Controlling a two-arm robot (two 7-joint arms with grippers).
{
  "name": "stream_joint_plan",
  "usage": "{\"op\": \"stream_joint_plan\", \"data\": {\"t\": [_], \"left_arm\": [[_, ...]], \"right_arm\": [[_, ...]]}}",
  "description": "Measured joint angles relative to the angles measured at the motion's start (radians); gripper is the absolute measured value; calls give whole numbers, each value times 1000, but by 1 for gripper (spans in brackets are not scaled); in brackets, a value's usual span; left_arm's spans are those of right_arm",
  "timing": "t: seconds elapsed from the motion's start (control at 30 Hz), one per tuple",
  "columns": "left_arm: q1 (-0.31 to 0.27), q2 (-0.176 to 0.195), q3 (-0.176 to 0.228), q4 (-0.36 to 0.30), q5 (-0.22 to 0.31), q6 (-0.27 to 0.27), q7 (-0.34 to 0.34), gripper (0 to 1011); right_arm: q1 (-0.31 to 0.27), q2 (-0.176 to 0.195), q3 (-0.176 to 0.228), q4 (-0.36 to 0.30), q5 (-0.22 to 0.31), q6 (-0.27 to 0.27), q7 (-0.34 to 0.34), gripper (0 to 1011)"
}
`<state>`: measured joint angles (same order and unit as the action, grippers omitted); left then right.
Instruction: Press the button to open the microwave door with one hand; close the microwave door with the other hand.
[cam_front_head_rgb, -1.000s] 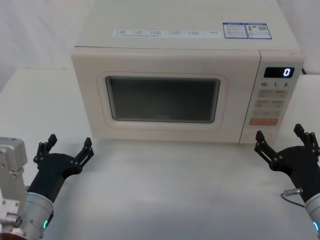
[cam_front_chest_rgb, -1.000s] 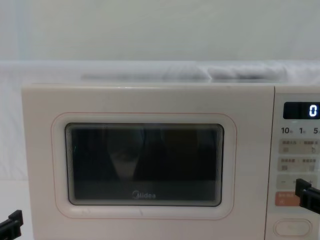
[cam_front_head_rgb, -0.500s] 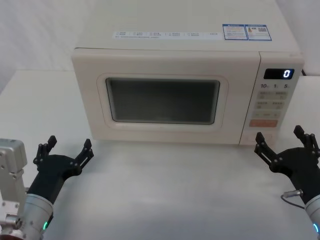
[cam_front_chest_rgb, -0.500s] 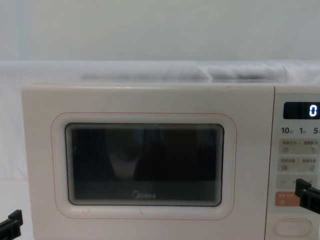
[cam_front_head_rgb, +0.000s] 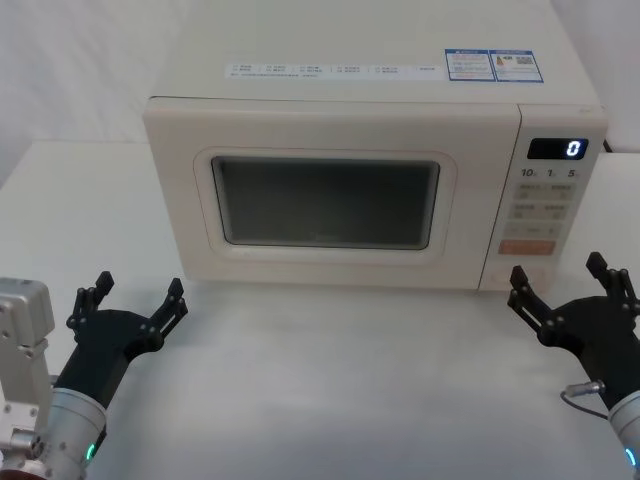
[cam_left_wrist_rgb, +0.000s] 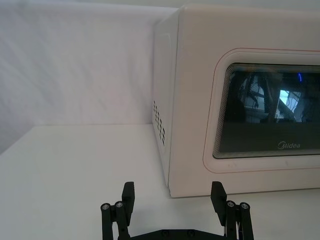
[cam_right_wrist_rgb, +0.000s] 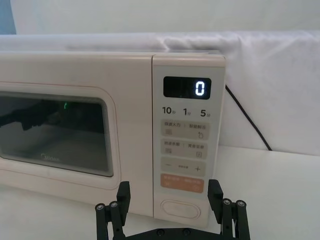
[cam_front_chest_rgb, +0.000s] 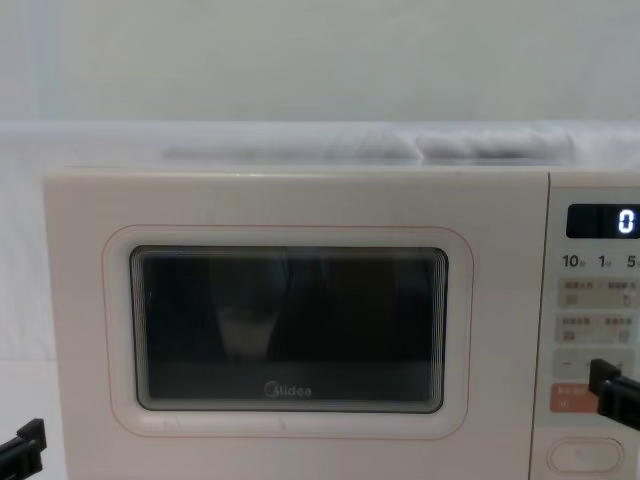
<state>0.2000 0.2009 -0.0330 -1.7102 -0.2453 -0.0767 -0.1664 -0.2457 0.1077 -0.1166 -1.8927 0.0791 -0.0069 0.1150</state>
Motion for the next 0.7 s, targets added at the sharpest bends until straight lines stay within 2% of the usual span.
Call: {"op": "stream_joint_plan", "data": {"t": [0.3, 0.7], "left_arm": [[0, 0, 0, -1, 0, 0, 0, 1001], [0, 0, 0, -1, 0, 0, 0, 1001]], "right_arm": [[-2, -5, 7, 25, 34, 3, 4, 1002], [0, -9, 7, 40, 44, 1, 3, 1002]]}}
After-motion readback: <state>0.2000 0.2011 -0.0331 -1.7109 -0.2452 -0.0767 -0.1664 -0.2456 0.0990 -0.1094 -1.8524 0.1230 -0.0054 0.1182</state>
